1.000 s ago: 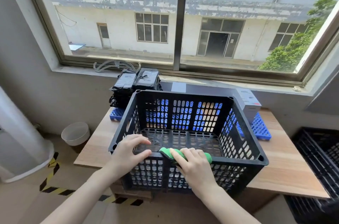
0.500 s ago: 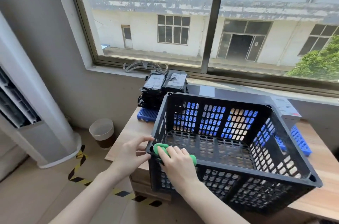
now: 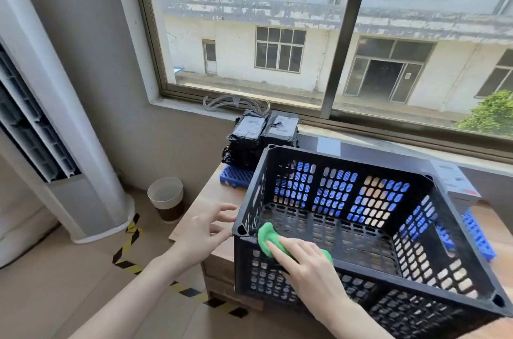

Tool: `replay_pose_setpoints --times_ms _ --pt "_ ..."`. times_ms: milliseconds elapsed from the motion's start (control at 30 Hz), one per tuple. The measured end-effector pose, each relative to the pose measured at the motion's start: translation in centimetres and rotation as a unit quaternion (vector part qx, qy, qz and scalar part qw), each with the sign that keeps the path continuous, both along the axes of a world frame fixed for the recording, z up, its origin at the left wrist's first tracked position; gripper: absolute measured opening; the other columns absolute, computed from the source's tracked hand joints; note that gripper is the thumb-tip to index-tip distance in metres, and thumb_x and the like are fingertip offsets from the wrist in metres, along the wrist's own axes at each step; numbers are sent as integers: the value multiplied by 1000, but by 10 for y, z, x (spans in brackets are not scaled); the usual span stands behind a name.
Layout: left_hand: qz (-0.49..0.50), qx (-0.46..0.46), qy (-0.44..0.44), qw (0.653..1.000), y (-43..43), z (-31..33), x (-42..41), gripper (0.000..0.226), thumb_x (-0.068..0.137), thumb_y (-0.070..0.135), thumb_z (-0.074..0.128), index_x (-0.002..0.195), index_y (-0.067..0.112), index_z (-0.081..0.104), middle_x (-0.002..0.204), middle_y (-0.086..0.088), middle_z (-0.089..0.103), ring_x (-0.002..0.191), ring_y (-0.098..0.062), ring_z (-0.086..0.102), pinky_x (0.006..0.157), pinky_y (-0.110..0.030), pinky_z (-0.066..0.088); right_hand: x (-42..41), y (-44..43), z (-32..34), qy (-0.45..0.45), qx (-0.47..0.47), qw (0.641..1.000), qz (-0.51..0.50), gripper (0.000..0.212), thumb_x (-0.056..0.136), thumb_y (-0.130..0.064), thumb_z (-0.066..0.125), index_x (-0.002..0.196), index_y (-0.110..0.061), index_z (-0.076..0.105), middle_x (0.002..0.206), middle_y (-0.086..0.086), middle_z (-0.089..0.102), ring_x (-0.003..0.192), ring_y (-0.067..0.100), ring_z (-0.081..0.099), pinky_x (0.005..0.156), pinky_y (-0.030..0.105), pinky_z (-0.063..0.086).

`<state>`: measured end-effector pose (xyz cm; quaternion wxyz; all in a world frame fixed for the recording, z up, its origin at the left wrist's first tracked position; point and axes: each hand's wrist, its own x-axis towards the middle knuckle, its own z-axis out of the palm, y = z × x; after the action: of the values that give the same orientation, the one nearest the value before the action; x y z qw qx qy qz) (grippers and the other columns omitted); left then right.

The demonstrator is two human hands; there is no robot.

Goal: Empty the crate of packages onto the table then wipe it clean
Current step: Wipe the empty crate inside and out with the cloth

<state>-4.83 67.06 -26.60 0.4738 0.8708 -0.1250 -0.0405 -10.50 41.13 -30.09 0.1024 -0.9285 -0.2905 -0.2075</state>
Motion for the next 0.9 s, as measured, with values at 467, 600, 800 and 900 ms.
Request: replay_pose_setpoints --times_ms 467,600,800,900 --pt "77 -51 20 996 -4 8 2 35 97 36 45 130 48 42 129 19 59 113 -6 60 88 -29 53 55 61 24 160 0 986 53 55 85 -44 34 132 -25 56 141 -6 52 131 12 48 110 34 37" --pt "104 -8 -14 994 -4 13 3 33 101 25 49 131 37 47 122 15 62 102 -3 65 84 -16 48 71 56 28 194 9 979 67 54 99 -42 25 150 -26 28 159 -8 17 148 9 9 114 24 -8" --pt "102 19 -44 994 -13 15 9 30 95 23 61 121 37 57 109 15 67 101 3 61 83 -12 49 104 54 30 251 49 966 20 49 102 -35 31 150 -27 30 159 -9 18 147 8 9 120 32 6" --pt "87 27 -46 995 -18 14 17 30 88 21 70 113 37 62 104 16 69 97 1 64 84 -19 53 125 50 32 248 27 968 10 50 102 -36 33 150 -25 29 160 -7 16 148 10 9 120 34 6"
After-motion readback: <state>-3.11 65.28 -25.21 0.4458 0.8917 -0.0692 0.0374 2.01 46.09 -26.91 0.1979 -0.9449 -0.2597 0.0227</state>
